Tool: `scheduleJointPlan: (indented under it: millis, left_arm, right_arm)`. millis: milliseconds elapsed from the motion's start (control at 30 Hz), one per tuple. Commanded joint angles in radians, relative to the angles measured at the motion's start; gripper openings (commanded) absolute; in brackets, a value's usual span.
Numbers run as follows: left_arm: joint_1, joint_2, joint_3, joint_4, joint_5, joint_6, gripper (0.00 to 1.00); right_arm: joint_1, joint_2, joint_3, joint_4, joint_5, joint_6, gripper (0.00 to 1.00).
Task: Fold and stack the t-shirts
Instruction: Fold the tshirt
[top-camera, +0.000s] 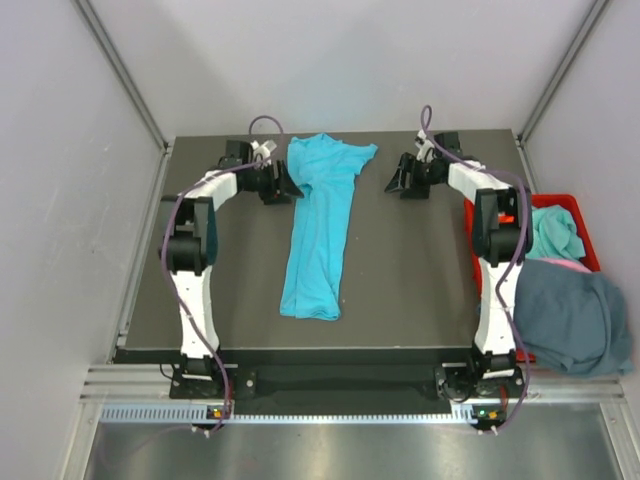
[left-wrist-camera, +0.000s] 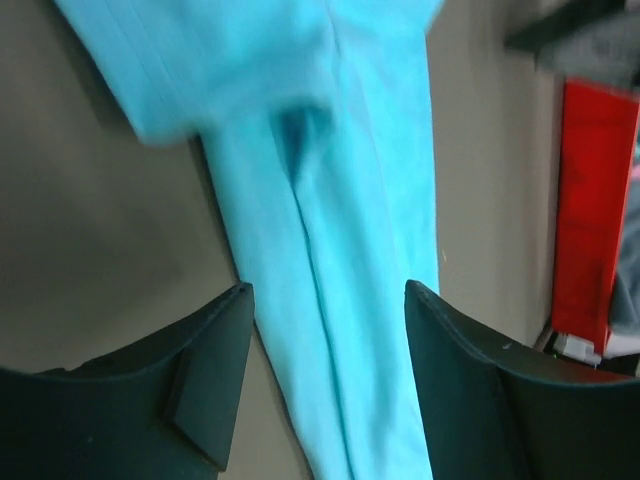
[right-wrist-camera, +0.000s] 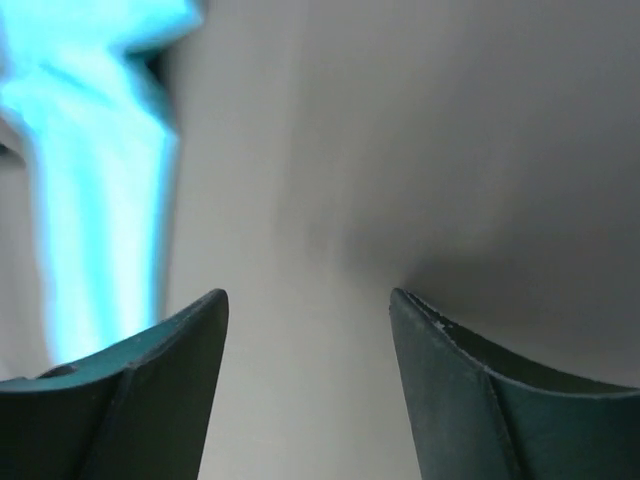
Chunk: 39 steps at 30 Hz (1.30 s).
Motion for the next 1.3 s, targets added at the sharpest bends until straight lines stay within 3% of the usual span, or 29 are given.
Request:
scheduleJointPlan:
  millis: [0, 100, 333, 533, 600, 733, 1267]
  left_arm:
    - [-0.024, -0.245, -0.148, -0.032, -0.033, 0.074, 0.65]
    - [-0.050, -0.366, -0.306, -0.094, -0.052, 0.108, 0.63]
    - [-0.152, -0.552, -0.400, -0.288, -0.052, 0.186, 0.63]
    - [-0.339, -0.629, -0.471, -0.353, -0.092, 0.287, 0.56]
    - [-0.381, -0.620, -0.486, -0.379, -0.102, 0.309, 0.51]
    - [-0.404, -0.595, -0.511, -0.414, -0.102, 0.350, 0.42]
    - [-0.573, -0.383, -0.448, -0.453, -0.133, 0.384, 0.39]
  right_arm:
    - [0.014, 0.117, 0.123, 0.074, -0.168, 0.119, 0.65]
    - [0.018, 0.208, 0.223, 0.117, -0.208, 0.184, 0.65]
    - [0.032, 0.367, 0.413, 0.252, -0.220, 0.360, 0.68]
    - [0.041, 0.452, 0.378, 0.501, -0.333, 0.643, 0.67]
    - [0.044, 0.476, 0.346, 0.652, -0.379, 0.745, 0.66]
    - [0.043, 0.490, 0.389, 0.623, -0.378, 0.733, 0.66]
    - [0.046, 0.578, 0.554, 0.684, -0.240, 0.765, 0.70]
